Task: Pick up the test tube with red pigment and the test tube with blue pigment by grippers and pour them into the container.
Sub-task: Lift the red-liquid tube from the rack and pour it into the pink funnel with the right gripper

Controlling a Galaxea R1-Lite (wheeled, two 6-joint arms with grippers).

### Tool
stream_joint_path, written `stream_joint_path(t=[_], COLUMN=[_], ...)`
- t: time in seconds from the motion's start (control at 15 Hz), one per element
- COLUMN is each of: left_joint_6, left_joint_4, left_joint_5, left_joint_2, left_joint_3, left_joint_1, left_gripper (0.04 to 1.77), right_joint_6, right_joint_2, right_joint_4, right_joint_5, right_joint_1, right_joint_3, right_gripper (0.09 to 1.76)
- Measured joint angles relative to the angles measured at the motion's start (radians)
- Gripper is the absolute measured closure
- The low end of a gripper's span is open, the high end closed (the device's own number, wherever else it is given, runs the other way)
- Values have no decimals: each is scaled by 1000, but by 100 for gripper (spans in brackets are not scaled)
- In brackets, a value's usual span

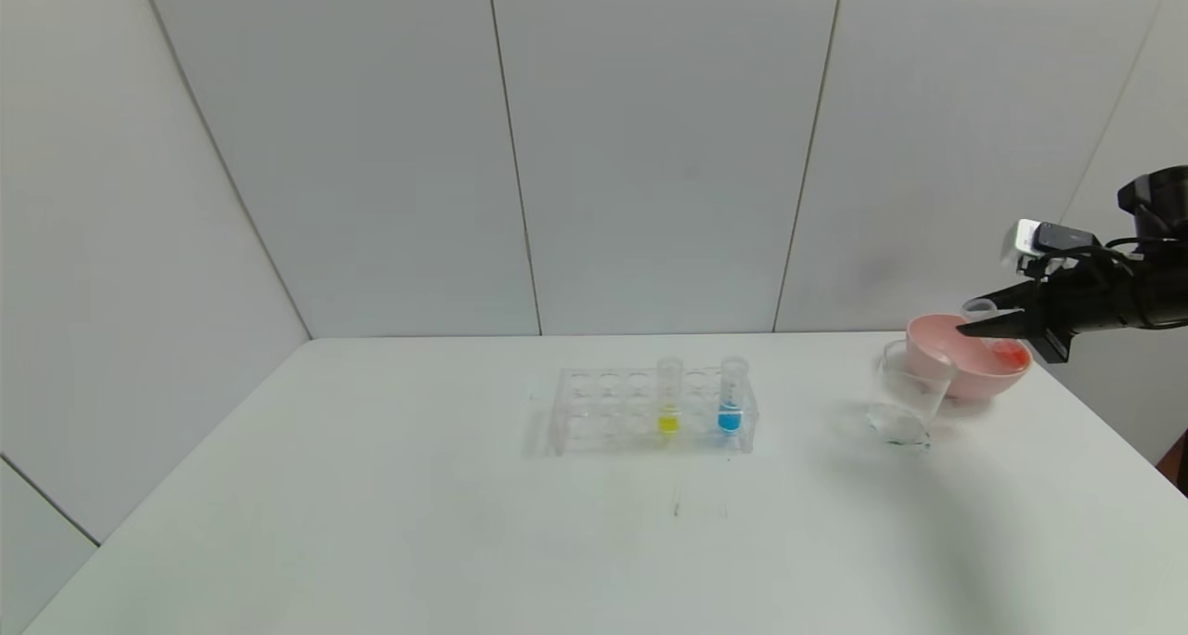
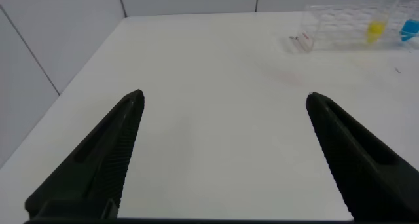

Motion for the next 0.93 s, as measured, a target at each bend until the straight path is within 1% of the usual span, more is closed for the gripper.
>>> stream_joint_path(t=[0.13, 0.33, 0.47, 0.6, 0.93], left_joint_6=[0, 0, 0, 0, 0], left_joint_4=[0, 0, 0, 0, 0], left_joint_5=[0, 0, 0, 0, 0], left_joint_2=[0, 0, 0, 0, 0], left_joint_3=[0, 0, 0, 0, 0], left_joint_1=[0, 0, 0, 0, 0], left_gripper=[5, 5, 5, 5, 5], right_joint_6=[-79, -127, -158, -193, -200], right_joint_2=[10, 16, 17, 16, 17], right_joint_4=[94, 192, 292, 398, 407], right_joint_5=[-41, -99, -130, -190, -253], right_joint_1=[3, 16, 27, 35, 75], right_joint_3=[-58, -129, -187, -248, -276], right_gripper=[136, 136, 136, 136, 136])
